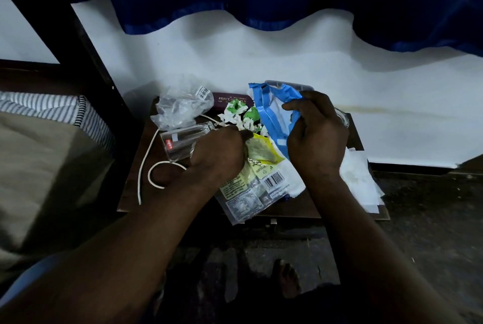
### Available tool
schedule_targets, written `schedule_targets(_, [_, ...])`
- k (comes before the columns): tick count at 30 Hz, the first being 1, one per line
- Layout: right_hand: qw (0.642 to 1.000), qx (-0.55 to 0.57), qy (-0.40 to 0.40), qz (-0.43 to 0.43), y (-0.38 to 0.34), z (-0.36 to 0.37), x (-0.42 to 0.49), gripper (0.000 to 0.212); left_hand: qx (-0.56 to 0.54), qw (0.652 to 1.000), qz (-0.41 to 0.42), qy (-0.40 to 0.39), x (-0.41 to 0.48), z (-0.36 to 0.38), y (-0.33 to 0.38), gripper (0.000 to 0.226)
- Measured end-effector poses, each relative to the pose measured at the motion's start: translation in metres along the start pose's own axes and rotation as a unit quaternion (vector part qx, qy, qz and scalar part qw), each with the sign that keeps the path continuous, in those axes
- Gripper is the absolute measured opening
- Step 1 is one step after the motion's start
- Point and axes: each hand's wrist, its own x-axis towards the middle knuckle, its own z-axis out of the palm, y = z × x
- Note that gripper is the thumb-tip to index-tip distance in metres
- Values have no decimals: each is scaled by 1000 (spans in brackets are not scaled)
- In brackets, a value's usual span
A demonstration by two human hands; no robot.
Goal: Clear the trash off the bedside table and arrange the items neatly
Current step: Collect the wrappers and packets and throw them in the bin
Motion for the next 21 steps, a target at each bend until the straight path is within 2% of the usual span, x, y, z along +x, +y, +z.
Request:
schedule_targets(4, [1000,-20,3,3,-2,0,2,42,-19,999,14,-35,-1,7,3,53])
schedule_targets(10, [1000,-6,19,-11,-3,3,2,47,4,999,37,-3,0,4,13,25])
schedule_targets(15, [999,-8,2,35,7,6,1,38,8,994,42,100,4,-8,19,19])
schedule_targets(19, [999,14,-30,10,14,3,3,57,-78,977,35,194,10,-27,14,36])
schedule_targets(21, [998,32,-57,-7,14,2,3,64,-152,967,35,202,14,-31,11,28])
